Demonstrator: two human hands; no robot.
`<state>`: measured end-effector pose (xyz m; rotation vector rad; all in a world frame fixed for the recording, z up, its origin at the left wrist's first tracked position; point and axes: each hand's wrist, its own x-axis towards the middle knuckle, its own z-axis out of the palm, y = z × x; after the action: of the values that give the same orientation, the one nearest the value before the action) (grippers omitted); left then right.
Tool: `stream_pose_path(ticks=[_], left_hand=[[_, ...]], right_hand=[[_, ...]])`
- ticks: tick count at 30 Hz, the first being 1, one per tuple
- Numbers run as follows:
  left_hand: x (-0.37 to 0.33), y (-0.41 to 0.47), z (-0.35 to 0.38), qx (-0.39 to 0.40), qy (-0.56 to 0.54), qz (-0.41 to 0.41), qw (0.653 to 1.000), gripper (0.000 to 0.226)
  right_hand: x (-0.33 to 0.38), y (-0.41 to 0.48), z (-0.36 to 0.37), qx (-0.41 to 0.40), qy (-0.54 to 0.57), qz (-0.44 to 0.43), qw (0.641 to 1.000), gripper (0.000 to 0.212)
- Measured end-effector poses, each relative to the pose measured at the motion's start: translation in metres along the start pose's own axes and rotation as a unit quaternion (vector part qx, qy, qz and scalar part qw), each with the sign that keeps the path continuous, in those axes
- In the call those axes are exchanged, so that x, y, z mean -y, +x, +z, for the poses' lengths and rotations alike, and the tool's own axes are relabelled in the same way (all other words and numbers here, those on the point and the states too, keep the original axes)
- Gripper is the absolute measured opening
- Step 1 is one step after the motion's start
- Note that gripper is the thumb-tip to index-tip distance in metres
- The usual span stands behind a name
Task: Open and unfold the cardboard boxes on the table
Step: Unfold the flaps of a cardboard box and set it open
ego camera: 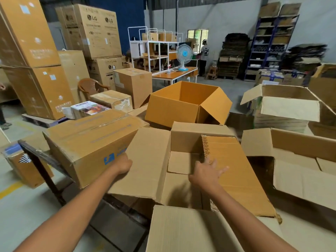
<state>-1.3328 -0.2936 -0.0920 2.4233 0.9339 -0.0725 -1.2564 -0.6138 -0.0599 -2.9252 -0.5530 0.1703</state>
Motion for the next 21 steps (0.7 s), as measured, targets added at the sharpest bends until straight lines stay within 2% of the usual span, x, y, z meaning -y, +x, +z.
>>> stream_pose_path(ticks=[3, 5, 6, 8, 10, 12, 14, 16, 21], left_hand=[[-0.001, -0.001, 0.046, 0.067, 0.084, 0.008, 0.994, 0.069], [-0.02, -0.006, 0.068, 0.126, 0.033, 0.051, 0.99, 0.091], [-0.037, -0.013, 0.073, 0.144, -0.038, 0.064, 0.987, 0.092], [-0.066, -0.024, 0.079, 0.127, -0.137, 0.066, 0.98, 0.078], [-0.09, -0.031, 0.085, 0.082, -0.11, 0.048, 0.989, 0.055], [-0.103, -0.034, 0.089, 0.04, -0.028, 0.02, 0.999, 0.037], [-0.11, -0.033, 0.085, 0.015, 0.02, 0.012, 1.0, 0.031], [-0.113, -0.027, 0.079, -0.005, 0.023, 0.015, 1.0, 0.03], [-0.108, -0.005, 0.065, -0.035, 0.005, 0.029, 0.999, 0.032]], right_hand=[[-0.018, 0.004, 0.008, 0.032, -0.006, 0.057, 0.998, 0.031], [-0.024, 0.004, 0.015, 0.055, -0.001, 0.073, 0.996, 0.039], [-0.025, 0.002, 0.017, 0.068, 0.0, 0.075, 0.995, 0.044], [-0.026, -0.004, 0.023, 0.088, -0.008, 0.077, 0.993, 0.053], [-0.027, -0.01, 0.025, 0.09, -0.022, 0.082, 0.992, 0.056], [-0.027, -0.011, 0.025, 0.084, -0.029, 0.087, 0.992, 0.054], [-0.026, -0.01, 0.02, 0.074, -0.025, 0.09, 0.993, 0.053], [-0.024, -0.006, 0.009, 0.048, 0.003, 0.086, 0.995, 0.05], [-0.022, -0.003, -0.051, -0.105, 0.142, 0.015, 0.984, 0.032]])
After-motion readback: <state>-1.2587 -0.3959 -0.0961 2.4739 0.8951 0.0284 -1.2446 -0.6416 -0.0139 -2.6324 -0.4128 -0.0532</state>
